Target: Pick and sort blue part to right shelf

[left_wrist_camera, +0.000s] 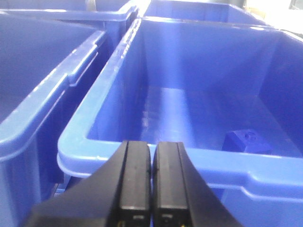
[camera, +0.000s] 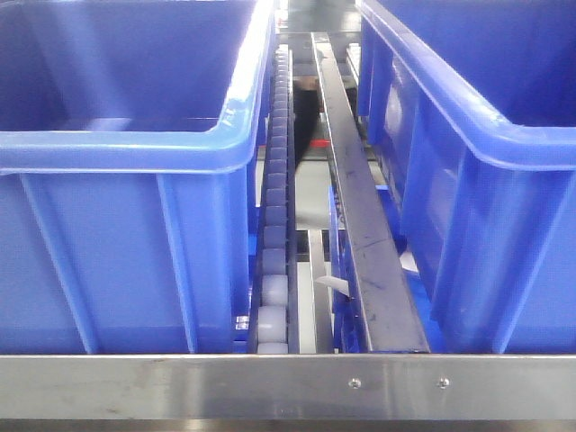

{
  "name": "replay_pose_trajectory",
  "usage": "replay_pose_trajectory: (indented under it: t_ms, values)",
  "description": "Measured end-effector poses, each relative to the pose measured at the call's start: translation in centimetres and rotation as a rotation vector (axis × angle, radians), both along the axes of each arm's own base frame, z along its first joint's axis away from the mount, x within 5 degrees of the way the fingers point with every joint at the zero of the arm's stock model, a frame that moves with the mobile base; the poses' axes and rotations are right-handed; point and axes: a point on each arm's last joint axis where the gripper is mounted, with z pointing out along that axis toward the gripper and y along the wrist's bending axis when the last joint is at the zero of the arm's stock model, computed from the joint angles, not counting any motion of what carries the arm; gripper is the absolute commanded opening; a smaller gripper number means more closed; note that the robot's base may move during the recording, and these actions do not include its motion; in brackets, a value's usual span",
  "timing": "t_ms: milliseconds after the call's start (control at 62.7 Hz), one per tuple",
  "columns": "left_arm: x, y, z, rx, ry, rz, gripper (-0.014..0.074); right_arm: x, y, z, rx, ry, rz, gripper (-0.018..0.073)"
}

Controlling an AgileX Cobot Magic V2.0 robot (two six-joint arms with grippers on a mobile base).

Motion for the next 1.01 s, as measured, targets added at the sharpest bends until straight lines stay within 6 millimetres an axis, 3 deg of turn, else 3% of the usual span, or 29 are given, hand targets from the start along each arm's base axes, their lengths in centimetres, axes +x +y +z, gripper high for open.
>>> replay_pose_trajectory:
  t_ms: [734,846,1005]
  values:
    - [0.0,0.0,0.0,0.000,0.000,0.000,0.0124,0.1,0.0,-0.2,-0.001,-0.002,0.001,0.0065]
    - [0.0,0.0,0.0,0.000,0.000,0.000,0.0124,1.2,0.2,-1.9,0.009,0.005,0.018,0.0065]
    - [0.0,0.0,0.0,0.000,0.000,0.000,0.0124,3.5,0.7,-6.8,0.053,0.022,0.047,0.0065]
